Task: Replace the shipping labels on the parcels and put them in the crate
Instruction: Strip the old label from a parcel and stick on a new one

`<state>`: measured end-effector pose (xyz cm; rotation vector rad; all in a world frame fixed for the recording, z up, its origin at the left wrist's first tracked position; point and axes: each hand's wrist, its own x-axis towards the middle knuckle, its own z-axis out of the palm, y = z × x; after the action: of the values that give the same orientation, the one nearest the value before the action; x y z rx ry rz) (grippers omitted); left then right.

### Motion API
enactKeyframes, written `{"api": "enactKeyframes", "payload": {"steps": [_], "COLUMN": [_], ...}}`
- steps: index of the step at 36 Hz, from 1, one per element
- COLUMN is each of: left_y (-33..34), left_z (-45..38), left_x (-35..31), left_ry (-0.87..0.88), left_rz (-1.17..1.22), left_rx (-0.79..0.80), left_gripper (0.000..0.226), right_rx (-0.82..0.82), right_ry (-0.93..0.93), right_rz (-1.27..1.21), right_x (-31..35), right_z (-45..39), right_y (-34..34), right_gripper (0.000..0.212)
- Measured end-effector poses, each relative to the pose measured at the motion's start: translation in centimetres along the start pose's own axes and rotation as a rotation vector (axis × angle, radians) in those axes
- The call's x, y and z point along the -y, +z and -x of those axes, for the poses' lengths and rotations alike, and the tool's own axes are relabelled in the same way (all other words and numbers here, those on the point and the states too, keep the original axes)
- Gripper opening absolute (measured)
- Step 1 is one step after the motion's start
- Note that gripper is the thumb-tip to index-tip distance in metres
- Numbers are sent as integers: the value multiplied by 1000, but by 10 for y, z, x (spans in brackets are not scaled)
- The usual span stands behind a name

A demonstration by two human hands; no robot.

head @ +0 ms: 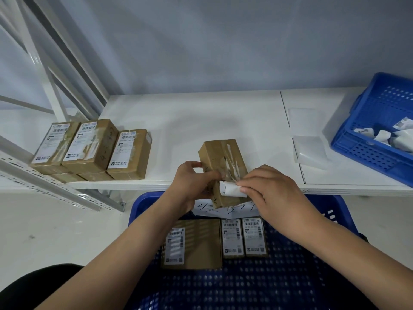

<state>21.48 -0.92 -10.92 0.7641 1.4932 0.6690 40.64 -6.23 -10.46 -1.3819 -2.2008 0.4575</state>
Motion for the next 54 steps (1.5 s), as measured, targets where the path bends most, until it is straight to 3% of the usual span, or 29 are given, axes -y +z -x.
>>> {"api": "enactKeyframes", "payload": {"steps": [23,46,51,54], "left_y": [-16,-20,-39,-51], "left_z": [-8,-9,-14,-14], "left_x": [-8,-11,-16,-23], "left_ry": [-38,-79,-21,35], "left_rz": [72,115,148,219], "left_rx": [77,68,-179,-154], "left_gripper": [62,62,61,67], "right_rx": [-117,-141,-271,-269], "right_ry": [-172,-184,-228,-193], "right_rz": [32,96,48,34], "right_x": [4,13,23,21], "right_z": [4,6,8,12], "right_y": [-8,-8,-21,-28], "right_gripper": [17,27,10,20]}}
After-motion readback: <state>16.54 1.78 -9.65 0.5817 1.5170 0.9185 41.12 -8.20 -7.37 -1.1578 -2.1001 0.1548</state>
